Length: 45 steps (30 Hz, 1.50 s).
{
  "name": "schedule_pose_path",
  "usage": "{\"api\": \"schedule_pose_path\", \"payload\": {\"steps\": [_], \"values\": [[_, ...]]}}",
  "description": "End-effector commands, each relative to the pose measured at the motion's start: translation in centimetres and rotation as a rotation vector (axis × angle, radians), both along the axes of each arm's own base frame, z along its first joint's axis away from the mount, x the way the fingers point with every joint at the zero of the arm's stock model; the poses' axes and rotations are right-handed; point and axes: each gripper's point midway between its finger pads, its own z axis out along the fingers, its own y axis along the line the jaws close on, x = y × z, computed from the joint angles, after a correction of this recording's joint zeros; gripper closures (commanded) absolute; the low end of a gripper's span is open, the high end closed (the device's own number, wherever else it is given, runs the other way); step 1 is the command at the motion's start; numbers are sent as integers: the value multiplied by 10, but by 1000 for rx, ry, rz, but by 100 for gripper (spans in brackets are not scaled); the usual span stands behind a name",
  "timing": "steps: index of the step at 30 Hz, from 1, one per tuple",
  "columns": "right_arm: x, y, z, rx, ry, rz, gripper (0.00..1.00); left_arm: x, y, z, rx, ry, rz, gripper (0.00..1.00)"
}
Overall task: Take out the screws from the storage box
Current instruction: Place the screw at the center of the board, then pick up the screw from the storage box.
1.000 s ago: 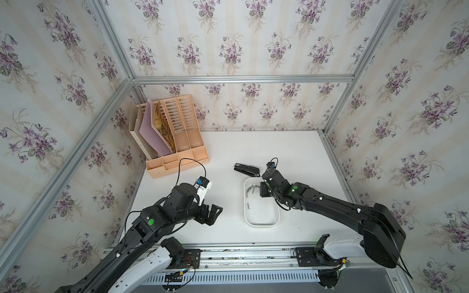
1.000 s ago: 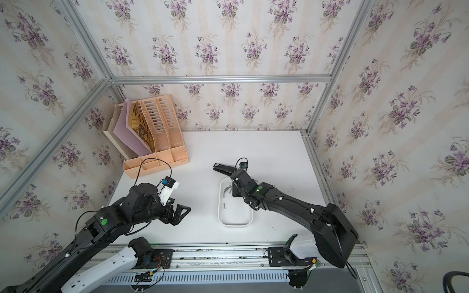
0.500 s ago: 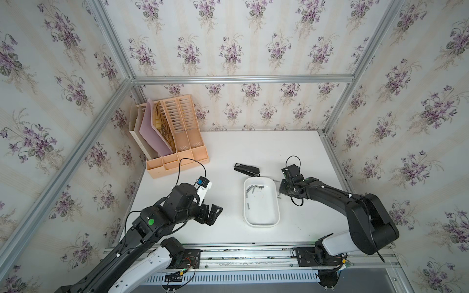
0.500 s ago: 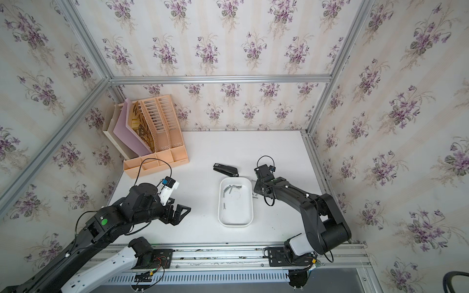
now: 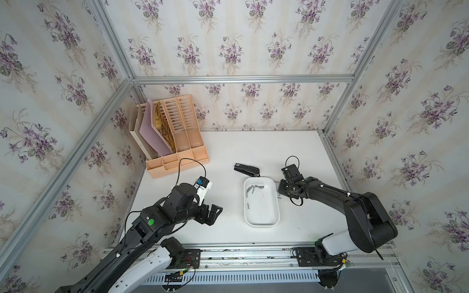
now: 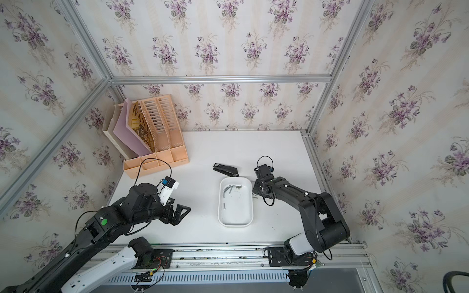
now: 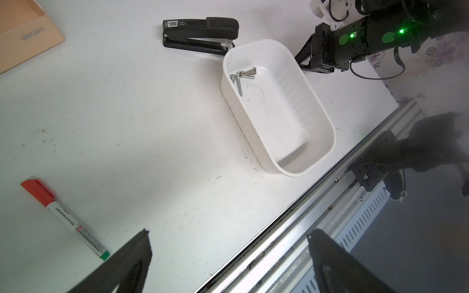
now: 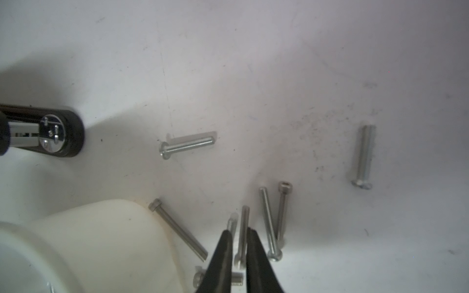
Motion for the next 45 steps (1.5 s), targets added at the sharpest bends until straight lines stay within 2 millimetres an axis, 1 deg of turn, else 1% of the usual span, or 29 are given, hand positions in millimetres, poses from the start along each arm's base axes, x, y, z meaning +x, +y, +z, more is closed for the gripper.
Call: {"api": "schedule_pose_path", "payload": {"steps": [1,3,6,8,9,11,12,13,15,16,17,19,24,26,28,31,35,39,41,45], "values": [[3,2,6,14,-31,10,75,1,-1,3,-11,-10,1,1],[3,3,10,20,-45,13,75,1,-1,3,-12,-9,1,1],[4,8,23,60,-100,31,77,1,-1,3,-11,-8,1,1],[4,16,37,91,-159,61,78,1,-1,3,-10,-8,1,1],[3,22,47,101,-200,81,78,1,-1,3,-10,-9,1,1],[0,36,67,111,-277,130,76,1,-1,3,-10,-11,2,1],[-6,52,78,114,-319,185,74,2,-1,3,-9,-9,5,1],[-10,63,87,115,-352,227,73,2,-1,2,-6,-9,5,1],[-16,83,97,108,-393,295,72,2,-1,2,-6,-8,6,1],[-19,93,99,99,-399,332,72,2,-1,3,-6,-10,5,1],[-20,99,97,94,-394,353,72,2,-1,2,-6,-9,5,1],[-21,113,87,93,-352,402,76,2,-1,2,-7,-9,4,1],[-21,131,53,81,-233,455,85,2,-1,2,-7,-7,4,1],[-21,135,43,74,-196,466,86,2,-1,3,-9,-9,4,1],[-22,140,33,75,-167,479,80,2,-1,4,-11,-11,4,1],[-23,144,25,74,-142,494,77,2,-1,3,-10,-9,3,1],[-20,149,22,73,-135,497,76,1,-1,3,-9,-9,2,1],[-17,154,14,57,-108,499,78,1,-1,3,-11,-8,1,1],[-16,155,7,43,-89,497,79,1,-1,3,-10,-7,1,1],[-14,155,0,21,-65,490,79,1,-2,3,-15,-8,-1,1]]}}
